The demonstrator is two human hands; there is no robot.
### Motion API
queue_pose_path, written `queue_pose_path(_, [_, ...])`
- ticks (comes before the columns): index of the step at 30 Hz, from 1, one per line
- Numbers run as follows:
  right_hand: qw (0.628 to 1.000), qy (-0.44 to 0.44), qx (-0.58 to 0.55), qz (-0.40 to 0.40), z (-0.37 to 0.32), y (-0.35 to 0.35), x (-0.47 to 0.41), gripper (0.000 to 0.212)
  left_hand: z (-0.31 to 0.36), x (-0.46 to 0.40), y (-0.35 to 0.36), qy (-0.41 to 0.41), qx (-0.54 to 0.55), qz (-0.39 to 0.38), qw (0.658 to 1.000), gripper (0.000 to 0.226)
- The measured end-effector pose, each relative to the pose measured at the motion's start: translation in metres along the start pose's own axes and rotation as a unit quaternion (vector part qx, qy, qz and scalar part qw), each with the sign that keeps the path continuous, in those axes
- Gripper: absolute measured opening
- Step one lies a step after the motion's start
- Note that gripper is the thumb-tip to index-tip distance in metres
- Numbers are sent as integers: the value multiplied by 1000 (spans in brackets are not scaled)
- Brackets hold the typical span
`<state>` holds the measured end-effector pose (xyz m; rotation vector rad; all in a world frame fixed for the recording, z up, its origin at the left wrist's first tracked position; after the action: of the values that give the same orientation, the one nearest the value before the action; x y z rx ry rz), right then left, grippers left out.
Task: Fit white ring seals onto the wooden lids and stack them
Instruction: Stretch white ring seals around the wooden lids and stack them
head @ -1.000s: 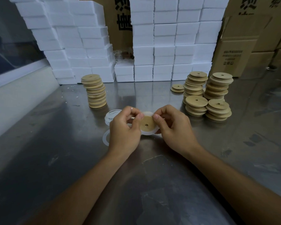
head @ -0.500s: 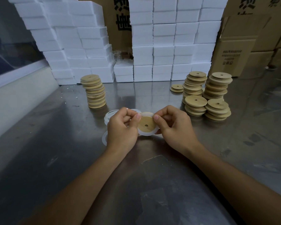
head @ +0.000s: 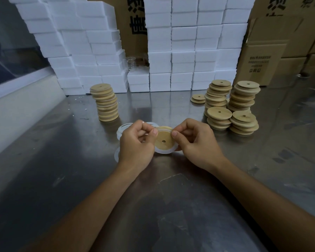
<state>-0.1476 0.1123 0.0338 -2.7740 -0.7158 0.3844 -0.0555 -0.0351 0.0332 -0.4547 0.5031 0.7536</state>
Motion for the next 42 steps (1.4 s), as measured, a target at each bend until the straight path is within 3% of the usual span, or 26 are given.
queue_pose_path(11, [1000, 25, -12, 4, 5, 2, -1, 5, -11, -2, 2, -31, 55, -28, 998, 15])
queue_pose_path(16, [998, -2, 20, 54, 0, -6, 1, 16, -4, 1, 10, 7, 68, -82, 994, 16])
queue_pose_path(20, [995, -49, 69, 55, -11, -4, 7, 21, 3, 3, 19, 64, 17, -143, 987, 11])
queue_pose_path(25, [993, -77, 88, 10, -21, 7, 14, 27, 4, 7, 30, 86, -47, -200, 975, 50])
queue_pose_path(31, [999, -5, -30, -40, -10, 7, 9, 9, 16, 4, 20, 160, -71, -136, 975, 55])
queue_pose_path(33, [996, 34, -72, -48, -5, 8, 8, 13, 23, 3, 14, 191, -80, -101, 973, 54])
queue_pose_path(38, [964, 112, -234, -60, 0, 11, 9, 14, 30, 3, 8, 221, -103, -56, 968, 55])
queue_pose_path(42, [950, 150, -269, -56, 4, 11, 7, 12, 32, 3, 5, 220, -96, -31, 970, 57])
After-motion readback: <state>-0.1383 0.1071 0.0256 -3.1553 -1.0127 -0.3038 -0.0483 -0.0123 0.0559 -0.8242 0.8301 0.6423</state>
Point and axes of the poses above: each hand's wrist, its own x-axis away from the middle knuckle, its own y-axis out of the palm, z = x × y, the point moved 8 cm from there along -x, towards the middle knuckle, and after that the axes turned 12 degrees about y, right-handed, at the moved point
